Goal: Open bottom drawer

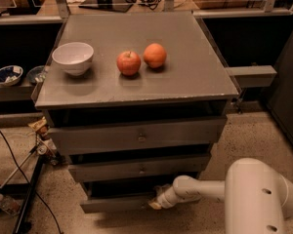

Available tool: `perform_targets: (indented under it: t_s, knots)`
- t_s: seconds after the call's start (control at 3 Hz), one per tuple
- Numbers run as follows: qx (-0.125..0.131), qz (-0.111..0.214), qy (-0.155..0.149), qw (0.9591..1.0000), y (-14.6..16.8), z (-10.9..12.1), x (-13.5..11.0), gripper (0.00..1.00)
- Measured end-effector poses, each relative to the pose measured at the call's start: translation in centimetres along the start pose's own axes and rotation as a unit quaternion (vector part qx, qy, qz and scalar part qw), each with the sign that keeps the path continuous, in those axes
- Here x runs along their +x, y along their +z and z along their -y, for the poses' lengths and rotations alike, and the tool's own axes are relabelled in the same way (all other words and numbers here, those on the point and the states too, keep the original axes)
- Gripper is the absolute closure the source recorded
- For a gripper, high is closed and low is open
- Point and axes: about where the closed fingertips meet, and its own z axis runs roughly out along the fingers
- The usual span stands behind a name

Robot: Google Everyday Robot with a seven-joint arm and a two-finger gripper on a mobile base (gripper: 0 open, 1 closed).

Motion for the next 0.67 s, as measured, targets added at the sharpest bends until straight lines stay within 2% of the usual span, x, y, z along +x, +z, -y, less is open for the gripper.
perform_targets:
  t_s: [0.33, 0.67]
  knots:
    - [0.000, 0.000, 0.000, 1.0000, -0.01, 0.00, -0.01, 0.96]
    - [0.000, 0.000, 0.000, 1.0000, -0.37, 0.30, -0.15, 1.00]
